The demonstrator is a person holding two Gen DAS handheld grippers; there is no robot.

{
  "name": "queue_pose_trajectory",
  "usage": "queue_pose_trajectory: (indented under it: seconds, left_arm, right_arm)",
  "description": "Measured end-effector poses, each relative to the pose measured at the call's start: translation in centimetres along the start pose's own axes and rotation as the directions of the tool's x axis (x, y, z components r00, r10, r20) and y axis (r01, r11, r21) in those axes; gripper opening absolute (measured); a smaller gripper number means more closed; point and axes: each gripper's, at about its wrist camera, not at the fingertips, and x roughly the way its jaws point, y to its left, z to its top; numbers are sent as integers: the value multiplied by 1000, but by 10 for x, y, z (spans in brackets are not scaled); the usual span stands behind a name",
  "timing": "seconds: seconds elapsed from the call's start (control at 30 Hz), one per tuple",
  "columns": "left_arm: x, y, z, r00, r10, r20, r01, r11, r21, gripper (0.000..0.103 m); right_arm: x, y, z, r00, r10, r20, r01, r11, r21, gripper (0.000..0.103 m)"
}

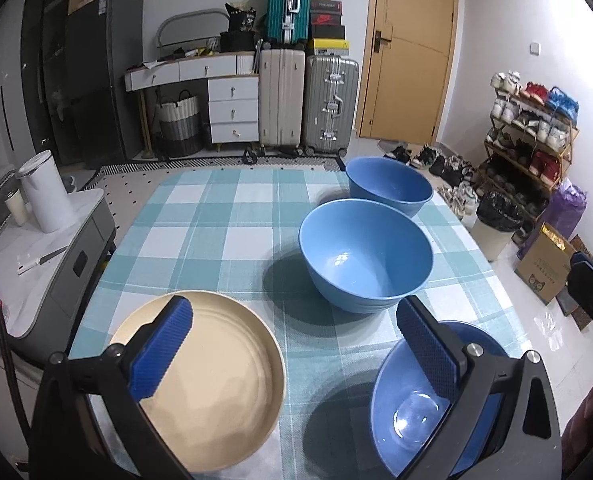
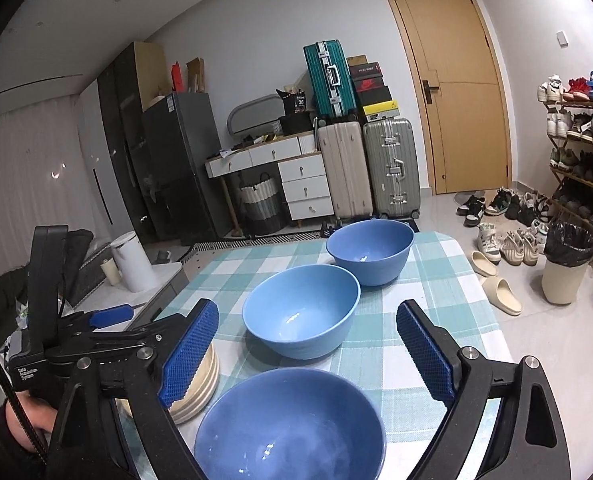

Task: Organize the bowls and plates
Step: 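Move the right tool to the rim of another light-blue bowl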

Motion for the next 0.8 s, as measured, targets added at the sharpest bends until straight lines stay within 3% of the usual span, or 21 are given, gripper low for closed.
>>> queue_pose_trajectory:
  seconds: [0.13, 0.23, 0.33, 0.5, 0.6, 0.7, 0.8]
  left_arm:
    - [23, 2, 16, 999, 10, -46, -10, 1000, 15, 103]
    - [41, 2, 27, 996, -36, -82, 38, 999, 23, 103]
    - [69, -2, 40, 985, -73, -157, 78, 997, 26, 103]
    - [108, 0, 55, 963, -80, -255, 81, 997, -10, 103]
    - [131, 3, 61, 944, -86, -318, 78, 996, -37, 103]
    - [150, 7, 62, 921, -123, -369, 99, 992, -83, 102]
    - [162, 7, 62, 912, -145, -384, 115, 988, -101, 102]
  right_arm:
    - [12, -4, 9, 999, -20, -46, 19, 1000, -14, 92]
    - [25, -12, 23, 997, -17, -80, 17, 1000, 0, 92]
    - [43, -22, 40, 992, 12, -128, -8, 999, 32, 92]
    - [90, -41, 64, 970, 18, -243, -4, 998, 60, 92]
    - [133, -60, 68, 933, 8, -360, 31, 994, 101, 92]
    - [172, -79, 64, 889, 51, -456, 36, 983, 180, 91]
    - [208, -89, 53, 837, 64, -543, 58, 977, 204, 81]
